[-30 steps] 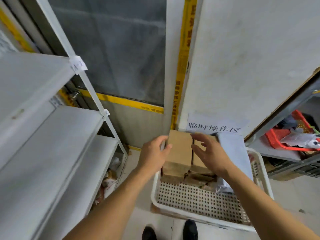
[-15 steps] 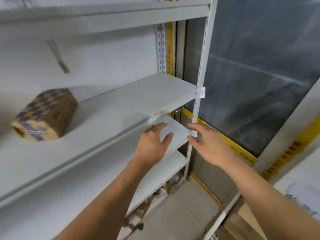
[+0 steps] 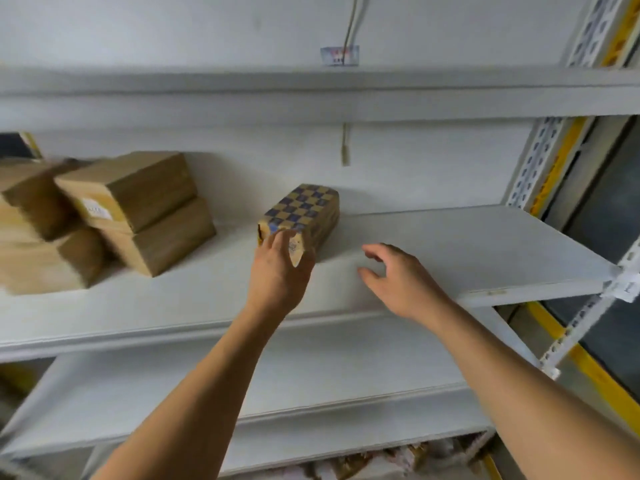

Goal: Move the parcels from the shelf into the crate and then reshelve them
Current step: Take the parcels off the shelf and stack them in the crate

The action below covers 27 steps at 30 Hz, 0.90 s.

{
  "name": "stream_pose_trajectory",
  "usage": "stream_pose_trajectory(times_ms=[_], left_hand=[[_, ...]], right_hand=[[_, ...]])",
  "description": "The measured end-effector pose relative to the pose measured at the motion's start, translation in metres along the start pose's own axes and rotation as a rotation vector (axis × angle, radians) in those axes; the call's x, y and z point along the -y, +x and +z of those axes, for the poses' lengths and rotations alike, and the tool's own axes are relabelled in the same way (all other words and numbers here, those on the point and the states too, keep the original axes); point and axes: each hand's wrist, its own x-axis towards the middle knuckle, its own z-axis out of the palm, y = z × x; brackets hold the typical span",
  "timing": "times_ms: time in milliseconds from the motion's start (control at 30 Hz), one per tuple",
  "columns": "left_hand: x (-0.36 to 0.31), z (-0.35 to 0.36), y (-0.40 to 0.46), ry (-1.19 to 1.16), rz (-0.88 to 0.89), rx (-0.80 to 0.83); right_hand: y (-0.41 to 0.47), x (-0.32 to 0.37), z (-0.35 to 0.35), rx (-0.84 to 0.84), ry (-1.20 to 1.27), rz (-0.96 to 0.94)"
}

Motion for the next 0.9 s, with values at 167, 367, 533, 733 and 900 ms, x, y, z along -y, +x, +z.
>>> stream_pose_trajectory(times_ms=[167,367,533,733,900], left_hand=[[0.056,-0.014,0.063,-0.046,-0.093,-0.004],[0.093,0.001,0.128,-0.362,-0.334,0.205],[0.097,0.022,0.145,-0.61,-0.418,0.274],[0.072,0.028,0.118,-0.648,-0.268,0.241],[0.017,0.039,0.067,-0.657,-0.083,0.329]], right_hand=[[0.065,0.051,0.045,0.081,0.149,0.066],[0.124,0.075,0.092,-0.002,0.469,0.315],[0.143,0.075,0.115,-0.102,0.66,0.445],[0.119,0.058,0.098,-0.164,0.705,0.393],[0.054,0.026,0.056,-0.23,0.728,0.364]])
